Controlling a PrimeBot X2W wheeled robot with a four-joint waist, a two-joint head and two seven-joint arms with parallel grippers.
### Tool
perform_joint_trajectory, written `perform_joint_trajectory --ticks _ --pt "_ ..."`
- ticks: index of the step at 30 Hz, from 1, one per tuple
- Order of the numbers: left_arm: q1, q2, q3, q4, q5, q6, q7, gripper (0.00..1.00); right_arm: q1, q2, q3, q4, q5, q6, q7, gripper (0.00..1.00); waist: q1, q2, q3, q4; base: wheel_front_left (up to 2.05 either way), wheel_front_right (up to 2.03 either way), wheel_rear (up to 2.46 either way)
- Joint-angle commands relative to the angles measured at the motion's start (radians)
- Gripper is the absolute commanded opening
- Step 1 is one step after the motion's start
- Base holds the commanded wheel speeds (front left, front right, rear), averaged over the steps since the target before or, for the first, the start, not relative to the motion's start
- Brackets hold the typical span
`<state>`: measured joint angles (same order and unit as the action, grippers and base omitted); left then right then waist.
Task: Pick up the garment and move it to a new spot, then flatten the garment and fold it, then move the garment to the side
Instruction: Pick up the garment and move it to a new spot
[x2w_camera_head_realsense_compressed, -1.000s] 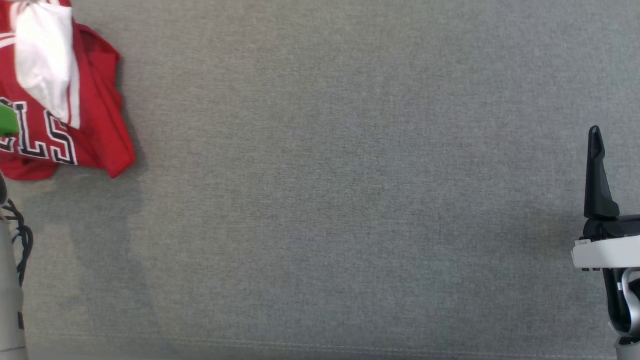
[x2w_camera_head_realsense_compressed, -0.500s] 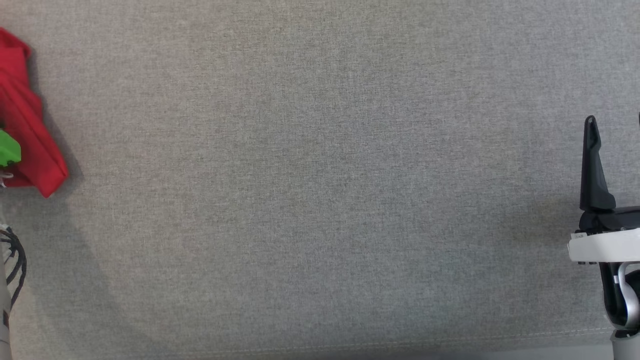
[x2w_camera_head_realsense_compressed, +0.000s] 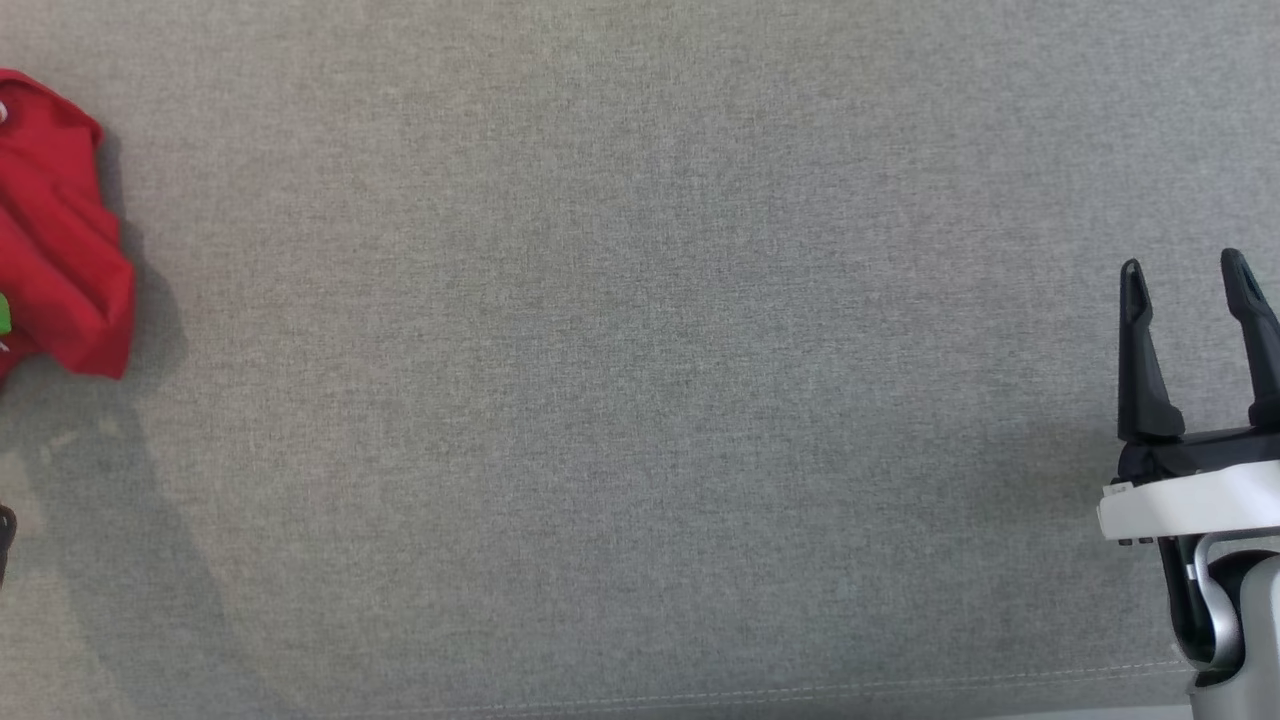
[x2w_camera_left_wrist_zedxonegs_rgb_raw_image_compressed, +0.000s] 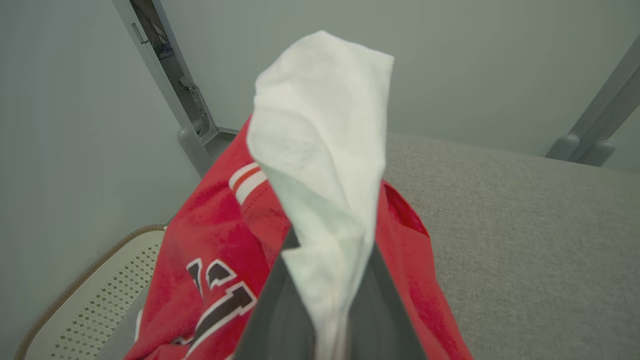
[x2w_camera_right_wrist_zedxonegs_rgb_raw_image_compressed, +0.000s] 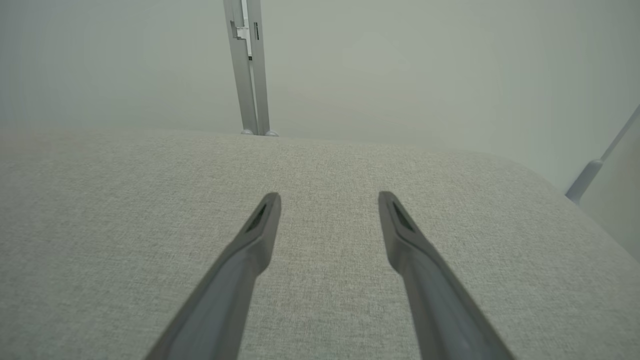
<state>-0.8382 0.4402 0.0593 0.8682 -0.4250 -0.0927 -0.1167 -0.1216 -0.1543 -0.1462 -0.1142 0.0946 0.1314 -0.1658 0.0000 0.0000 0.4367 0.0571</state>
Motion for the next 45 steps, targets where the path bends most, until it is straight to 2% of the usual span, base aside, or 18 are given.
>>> perform_joint_trajectory --ticks 1,8,13,19,27,33,38,45 --pt "-0.028 0.015 -0.003 -0.012 0.006 -0.004 -0.016 0.00 0.011 0.005 0.006 0.010 0.003 -0.001 -0.009 1.00 0.0000 0.0000 -0.045 -0.012 0.00 0.00 0.00" --pt "-0.057 0.043 -0.033 -0.092 0.041 -0.008 -0.070 0.00 0.021 0.029 0.031 0.075 0.015 -0.001 -0.039 1.00 0.0000 0.0000 -0.144 -0.049 0.00 0.00 0.00" --pt "-0.096 0.033 -0.068 -0.224 0.058 -0.002 -0.046 0.00 0.036 0.043 0.037 0.115 0.025 -0.001 -0.059 1.00 0.0000 0.0000 -0.200 -0.088 0.00 0.00 0.00" --pt "-0.155 -0.008 -0.137 -0.435 0.084 0.008 0.045 0.00 0.034 0.059 0.040 0.144 0.031 -0.001 -0.076 1.00 0.0000 0.0000 -0.226 -0.146 0.00 0.00 0.00" --pt "-0.252 -0.130 -0.281 -0.638 0.097 -0.003 0.160 0.00 0.013 0.074 0.046 0.180 0.040 -0.001 -0.092 1.00 0.0000 0.0000 -0.223 -0.238 0.00 0.00 0.00" --pt "-0.302 -0.261 -0.413 -0.652 0.076 -0.019 0.187 0.00 0.009 0.084 0.052 0.204 0.045 -0.001 -0.098 1.00 0.0000 0.0000 -0.227 -0.292 0.00 0.00 0.00" --pt "-0.279 -0.334 -0.511 -0.605 0.068 -0.027 0.173 0.00 -0.003 0.090 0.053 0.217 0.047 -0.001 -0.099 1.00 0.0000 0.0000 -0.225 -0.317 0.00 0.00 0.00" --pt "-0.129 -0.372 -0.603 -0.501 0.032 -0.019 0.111 0.00 0.004 0.095 0.040 0.210 0.052 -0.001 -0.100 1.00 0.0000 0.0000 -0.216 -0.308 0.00 0.00 0.00"
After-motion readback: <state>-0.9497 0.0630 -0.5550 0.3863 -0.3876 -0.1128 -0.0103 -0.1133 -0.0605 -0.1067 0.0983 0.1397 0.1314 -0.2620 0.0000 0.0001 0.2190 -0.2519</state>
